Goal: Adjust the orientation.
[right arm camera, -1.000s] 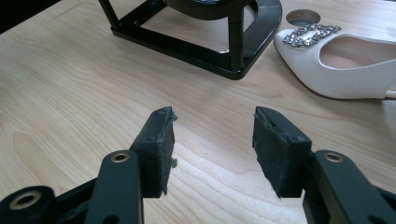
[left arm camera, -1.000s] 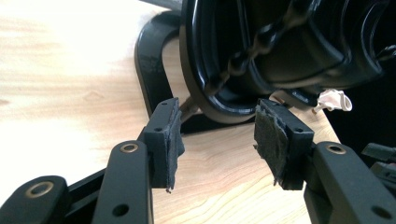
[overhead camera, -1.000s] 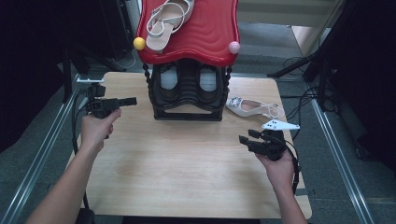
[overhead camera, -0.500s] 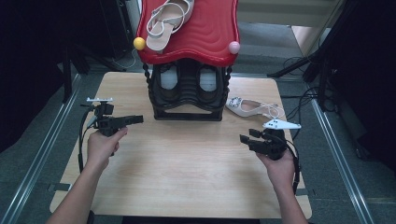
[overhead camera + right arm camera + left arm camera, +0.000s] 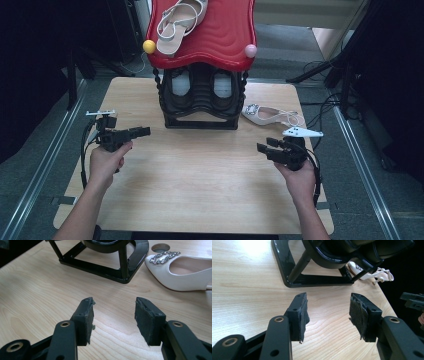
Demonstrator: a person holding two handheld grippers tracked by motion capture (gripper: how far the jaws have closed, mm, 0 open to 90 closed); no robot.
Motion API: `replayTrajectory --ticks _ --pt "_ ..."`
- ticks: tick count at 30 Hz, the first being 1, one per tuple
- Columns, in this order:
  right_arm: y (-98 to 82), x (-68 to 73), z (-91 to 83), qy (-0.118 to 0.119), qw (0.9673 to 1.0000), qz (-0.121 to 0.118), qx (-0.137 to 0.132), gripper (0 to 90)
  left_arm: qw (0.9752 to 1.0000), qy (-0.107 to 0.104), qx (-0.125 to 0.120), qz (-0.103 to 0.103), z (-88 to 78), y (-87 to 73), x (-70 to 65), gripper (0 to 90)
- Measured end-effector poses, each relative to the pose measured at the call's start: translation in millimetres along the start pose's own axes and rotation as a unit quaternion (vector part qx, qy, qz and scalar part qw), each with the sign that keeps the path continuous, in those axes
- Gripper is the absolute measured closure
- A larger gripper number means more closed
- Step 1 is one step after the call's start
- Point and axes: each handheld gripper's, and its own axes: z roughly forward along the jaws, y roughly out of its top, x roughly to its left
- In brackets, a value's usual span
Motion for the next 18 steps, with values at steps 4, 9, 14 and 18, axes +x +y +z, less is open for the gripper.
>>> replayTrajectory --ticks 4,9,14,18 --pt "0.2 -6.3 -1.4 -0.009 0.9999 0.010 -0.006 56.1 0.9999 0.007 -0.004 -0.007 -2.4 -1.7 4.7 49.2" --pt "-0.1 -16.3 -3.0 -0.015 0.9993 0.032 -0.014 72.9 0.9999 0.010 0.001 -0.007 0.4 -2.6 6.3 49.3" --pt "3.0 -23.0 -1.3 -0.038 0.9987 0.026 -0.020 89.1 0.9999 0.008 0.009 -0.005 4.8 -3.6 5.1 49.4" --pt "11.0 -33.6 2.8 -0.052 0.9983 0.026 -0.011 90.0 0.9999 0.005 0.014 -0.003 6.5 -4.3 4.5 49.3"
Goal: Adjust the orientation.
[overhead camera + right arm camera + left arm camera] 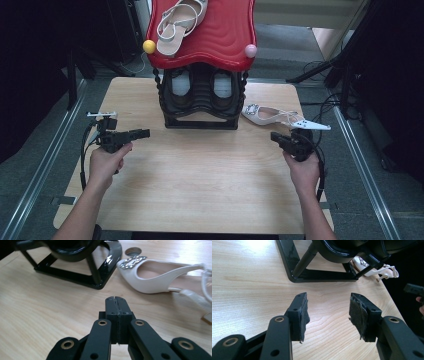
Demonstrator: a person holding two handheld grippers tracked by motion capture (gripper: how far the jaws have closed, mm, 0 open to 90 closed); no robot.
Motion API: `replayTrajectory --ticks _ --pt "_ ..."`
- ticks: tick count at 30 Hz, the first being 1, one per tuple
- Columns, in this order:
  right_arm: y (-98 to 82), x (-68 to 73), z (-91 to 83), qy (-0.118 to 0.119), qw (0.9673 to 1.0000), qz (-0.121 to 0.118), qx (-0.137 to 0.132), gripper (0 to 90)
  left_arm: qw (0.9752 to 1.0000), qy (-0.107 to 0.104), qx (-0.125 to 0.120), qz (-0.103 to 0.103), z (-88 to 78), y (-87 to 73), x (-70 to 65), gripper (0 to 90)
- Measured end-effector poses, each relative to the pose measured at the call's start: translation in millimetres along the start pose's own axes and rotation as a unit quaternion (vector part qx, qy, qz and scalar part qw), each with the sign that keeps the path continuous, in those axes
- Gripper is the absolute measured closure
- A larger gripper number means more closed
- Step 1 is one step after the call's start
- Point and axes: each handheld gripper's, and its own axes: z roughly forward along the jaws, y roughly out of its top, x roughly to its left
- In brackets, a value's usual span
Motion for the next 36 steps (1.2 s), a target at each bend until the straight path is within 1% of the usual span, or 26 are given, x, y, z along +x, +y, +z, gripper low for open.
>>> replayTrajectory --ticks 1,3,4,7,9,14,16,18,19,21,23,27,29,31,34,36 --pt "2.1 -2.7 1.1 -0.002 1.0000 0.002 0.001 90.0 1.0000 0.000 0.007 0.000 1.5 -0.3 0.0 49.3" --pt "8.9 -11.2 5.7 -0.016 0.9998 -0.002 0.010 90.0 0.9999 -0.005 0.012 -0.004 3.7 -0.9 0.3 49.4" --pt "11.9 -15.3 7.5 -0.022 0.9997 -0.003 0.012 90.0 0.9999 -0.005 0.015 -0.002 4.5 -1.2 0.1 49.3" --pt "19.7 -30.1 10.6 -0.033 0.9993 0.005 0.014 90.0 0.9998 -0.006 0.021 0.001 6.4 -2.1 -0.9 49.3" --pt "23.7 -38.7 10.9 -0.042 0.9989 0.011 0.016 90.0 0.9998 -0.006 0.021 0.001 6.8 -2.6 -1.2 49.3" --pt "36.6 -51.4 7.2 -0.055 0.9984 0.007 0.014 90.0 0.9997 -0.005 0.024 0.006 7.1 -3.2 -1.5 49.3" --pt "40.1 -59.6 5.9 -0.063 0.9978 0.014 0.014 90.0 0.9996 -0.006 0.025 0.009 6.9 -3.6 -2.1 49.4" --pt "40.3 -68.8 5.3 -0.065 0.9973 0.030 0.017 90.0 0.9997 -0.007 0.023 0.009 7.0 -4.0 -2.8 49.4" --pt "39.8 -72.7 6.0 -0.069 0.9968 0.033 0.021 90.0 0.9996 -0.006 0.024 0.011 7.5 -4.2 -2.6 49.4" --pt "39.3 -77.5 6.5 -0.081 0.9959 0.032 0.025 90.0 0.9996 -0.003 0.026 0.013 8.6 -4.6 -2.3 49.5" --pt "40.0 -83.2 7.4 -0.087 0.9951 0.040 0.022 90.0 0.9996 -0.008 0.025 0.013 9.1 -4.6 -2.8 49.6" --pt "39.5 -91.1 18.1 -0.099 0.9936 0.044 0.032 90.0 0.9994 -0.009 0.027 0.019 11.4 -5.0 -4.6 49.6" --pt "37.7 -93.3 25.4 -0.099 0.9930 0.050 0.041 90.0 0.9993 -0.009 0.029 0.021 12.1 -5.2 -4.6 49.7" --pt "36.6 -93.8 31.9 -0.101 0.9927 0.047 0.045 90.0 0.9993 -0.009 0.029 0.021 12.4 -5.2 -4.0 49.7" --pt "37.4 -95.4 39.7 -0.101 0.9932 0.044 0.037 90.0 0.9992 -0.006 0.033 0.023 13.9 -5.4 -2.8 49.7" --pt "39.6 -94.6 45.8 -0.098 0.9935 0.043 0.040 90.0 0.9990 -0.006 0.037 0.025 14.0 -5.4 -2.6 49.6"
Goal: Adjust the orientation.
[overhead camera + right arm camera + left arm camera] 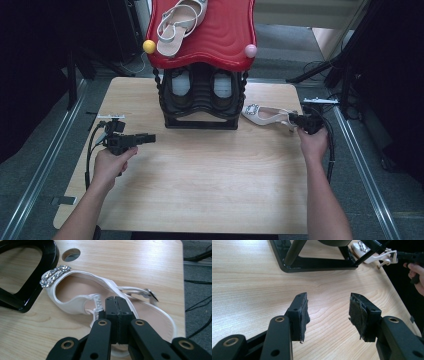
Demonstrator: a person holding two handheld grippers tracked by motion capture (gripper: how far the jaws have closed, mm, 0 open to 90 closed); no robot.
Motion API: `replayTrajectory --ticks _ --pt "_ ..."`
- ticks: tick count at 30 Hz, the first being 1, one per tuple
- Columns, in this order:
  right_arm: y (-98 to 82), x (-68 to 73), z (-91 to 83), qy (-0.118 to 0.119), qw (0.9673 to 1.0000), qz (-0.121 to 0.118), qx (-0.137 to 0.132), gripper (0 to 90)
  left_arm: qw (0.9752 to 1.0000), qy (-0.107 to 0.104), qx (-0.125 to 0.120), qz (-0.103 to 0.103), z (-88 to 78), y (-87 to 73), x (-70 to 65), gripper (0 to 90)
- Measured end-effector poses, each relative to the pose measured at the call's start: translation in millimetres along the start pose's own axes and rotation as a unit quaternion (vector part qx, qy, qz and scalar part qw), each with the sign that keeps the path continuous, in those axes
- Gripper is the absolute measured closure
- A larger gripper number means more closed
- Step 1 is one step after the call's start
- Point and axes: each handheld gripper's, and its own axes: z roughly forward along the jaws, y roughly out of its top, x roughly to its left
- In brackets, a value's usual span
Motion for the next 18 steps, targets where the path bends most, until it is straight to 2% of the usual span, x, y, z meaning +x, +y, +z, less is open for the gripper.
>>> replayTrajectory --ticks 5,7,13,18 --pt "4.5 5.0 6.5 0.001 1.0000 -0.001 0.004 90.0 1.0000 0.001 -0.001 -0.001 0.2 -0.1 0.9 49.6" --pt "4.2 5.3 6.9 0.008 0.9999 0.003 0.008 90.0 1.0000 0.001 0.000 0.000 0.5 -0.1 1.0 49.6" --pt "-1.2 16.0 5.1 0.016 0.9997 -0.015 0.010 90.0 1.0000 0.001 -0.001 -0.001 0.1 -0.1 0.9 49.6" --pt "-8.9 24.9 1.6 0.023 0.9996 -0.017 0.009 90.0 1.0000 0.003 0.000 -0.001 0.6 -0.3 1.5 49.6"
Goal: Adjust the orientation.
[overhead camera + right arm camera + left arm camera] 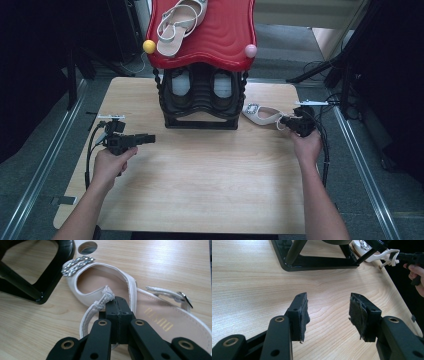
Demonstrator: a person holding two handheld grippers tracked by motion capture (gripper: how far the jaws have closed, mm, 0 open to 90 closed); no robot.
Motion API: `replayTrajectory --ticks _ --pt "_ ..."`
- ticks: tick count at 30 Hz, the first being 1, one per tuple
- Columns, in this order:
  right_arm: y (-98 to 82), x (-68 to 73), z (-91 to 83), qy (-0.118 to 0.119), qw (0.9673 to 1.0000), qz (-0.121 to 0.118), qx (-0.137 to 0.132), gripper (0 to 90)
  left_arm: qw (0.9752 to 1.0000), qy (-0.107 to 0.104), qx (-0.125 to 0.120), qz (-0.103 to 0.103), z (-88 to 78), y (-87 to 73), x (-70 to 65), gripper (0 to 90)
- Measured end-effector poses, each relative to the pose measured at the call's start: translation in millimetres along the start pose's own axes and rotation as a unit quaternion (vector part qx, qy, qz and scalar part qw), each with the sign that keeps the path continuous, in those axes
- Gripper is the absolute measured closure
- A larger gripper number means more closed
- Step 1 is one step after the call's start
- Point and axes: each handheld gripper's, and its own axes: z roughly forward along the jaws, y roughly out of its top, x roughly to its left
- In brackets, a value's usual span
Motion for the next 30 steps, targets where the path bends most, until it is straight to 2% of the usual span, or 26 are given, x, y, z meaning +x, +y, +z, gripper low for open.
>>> replayTrajectory --ticks 7,14,18,23,28,30 --pt "-7.4 13.7 -2.4 0.009 1.0000 -0.003 0.000 90.0 1.0000 0.000 0.001 -0.001 0.5 0.2 0.5 49.6" --pt "-9.6 34.4 -1.5 0.025 0.9997 -0.006 0.005 90.0 1.0000 0.000 0.002 -0.001 -0.3 1.1 1.6 49.6" --pt "-10.3 45.6 -0.9 0.028 0.9994 -0.021 0.006 90.0 1.0000 0.001 0.003 -0.002 -0.1 1.5 2.5 49.6" --pt "-10.3 43.0 -4.0 0.023 0.9997 -0.012 0.005 90.0 1.0000 0.000 0.006 -0.001 0.6 1.4 2.3 49.6" --pt "-6.8 34.6 -21.3 0.013 0.9999 -0.004 -0.008 90.0 1.0000 0.001 0.008 0.001 1.7 1.3 2.1 49.6" --pt "-5.3 29.0 -30.6 0.015 0.9996 0.002 -0.023 90.0 1.0000 0.001 0.008 0.001 1.5 1.4 1.7 49.5"
